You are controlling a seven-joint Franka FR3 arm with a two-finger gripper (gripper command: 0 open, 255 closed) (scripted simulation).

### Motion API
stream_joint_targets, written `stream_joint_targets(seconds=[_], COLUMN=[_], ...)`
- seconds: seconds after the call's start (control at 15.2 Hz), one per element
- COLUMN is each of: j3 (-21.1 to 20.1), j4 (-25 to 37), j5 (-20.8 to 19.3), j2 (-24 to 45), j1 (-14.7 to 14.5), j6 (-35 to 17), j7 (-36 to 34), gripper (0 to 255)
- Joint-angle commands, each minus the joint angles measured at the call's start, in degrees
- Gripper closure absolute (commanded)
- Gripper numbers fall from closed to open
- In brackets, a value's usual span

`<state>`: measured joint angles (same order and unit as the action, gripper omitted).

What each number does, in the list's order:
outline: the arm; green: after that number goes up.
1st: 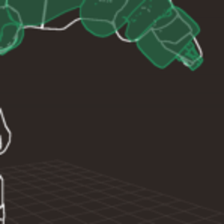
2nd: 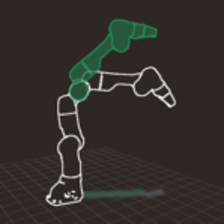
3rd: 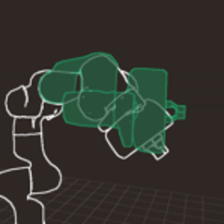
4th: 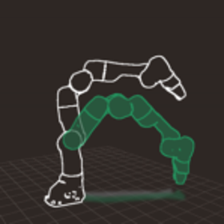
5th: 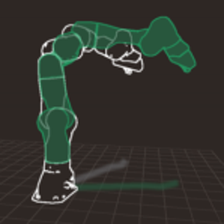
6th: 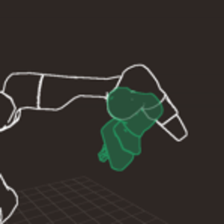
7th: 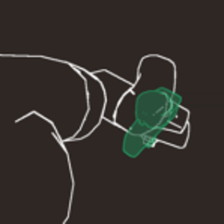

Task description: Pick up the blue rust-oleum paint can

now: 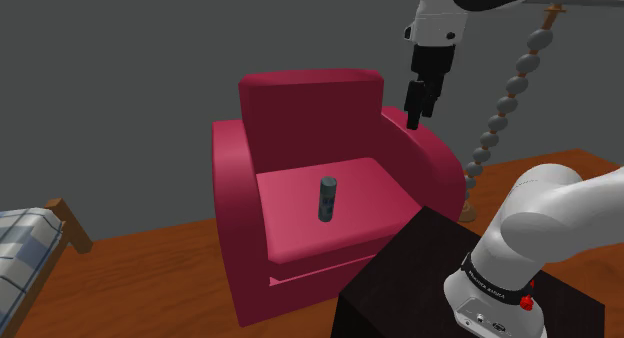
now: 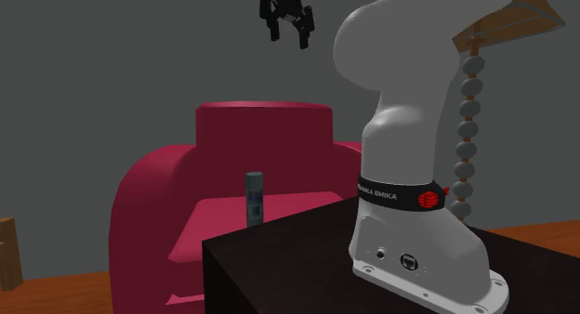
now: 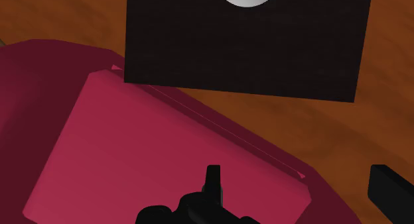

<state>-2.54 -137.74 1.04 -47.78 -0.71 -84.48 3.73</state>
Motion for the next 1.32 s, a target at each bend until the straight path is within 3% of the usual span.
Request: stream_joint_targets(seconds=[0.0, 0.66, 1.25], j3=[0.0, 1.4, 2.5], j4=[0.0, -7.7, -7.1], j5=[0.0, -0.9, -1.4], j2=[0.0, 12.9, 31.2], j1=[0.0, 1.1, 1.9], j6=[0.0, -22.2, -41.2], j7=[0.0, 1.5, 2.7], gripper=[0, 0, 0])
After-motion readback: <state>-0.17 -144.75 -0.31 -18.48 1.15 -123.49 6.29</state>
